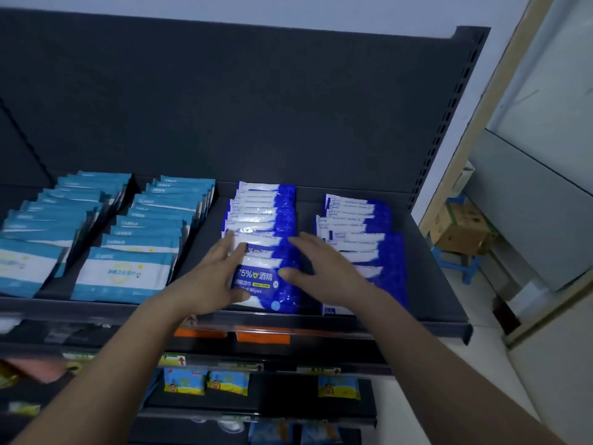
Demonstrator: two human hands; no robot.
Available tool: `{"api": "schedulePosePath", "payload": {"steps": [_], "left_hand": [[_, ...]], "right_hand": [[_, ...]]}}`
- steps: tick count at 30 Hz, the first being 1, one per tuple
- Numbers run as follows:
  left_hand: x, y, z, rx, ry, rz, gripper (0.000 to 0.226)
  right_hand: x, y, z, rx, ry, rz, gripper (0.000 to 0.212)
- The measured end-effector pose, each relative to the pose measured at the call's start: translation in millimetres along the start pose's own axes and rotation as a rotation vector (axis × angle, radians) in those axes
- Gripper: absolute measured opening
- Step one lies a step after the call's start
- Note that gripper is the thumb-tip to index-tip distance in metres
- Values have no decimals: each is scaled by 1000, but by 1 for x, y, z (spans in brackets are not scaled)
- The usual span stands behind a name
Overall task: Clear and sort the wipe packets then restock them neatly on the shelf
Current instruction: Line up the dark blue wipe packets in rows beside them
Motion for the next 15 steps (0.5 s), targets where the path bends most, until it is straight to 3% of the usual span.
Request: {"api": "schedulePosePath", "payload": {"steps": [4,7,9,15], "left_hand": [[3,2,-2,-48,79,-19,94],[14,-1,-16,38,262,153,71],[16,-3,-21,112,321,247,69],[1,-6,-24,91,882,113,82]], "right_hand": [[-45,-16,-16,-74,-22,-107,78],[-49,-25,-18,-123,-118,-50,97],[-49,-30,-15,-183,-223,-44,107],[-59,-36,-17,-154,-309,-110,121]]}}
Point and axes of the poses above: each hand's wrist, its own y-axis away from the middle knuckle, its own x-axis out of the back of the hand, z = x × y, the point moved 6 cm from there along -y, towards the middle knuckle, and after that the axes turned 5 degrees about z, right-handed, at the moved point
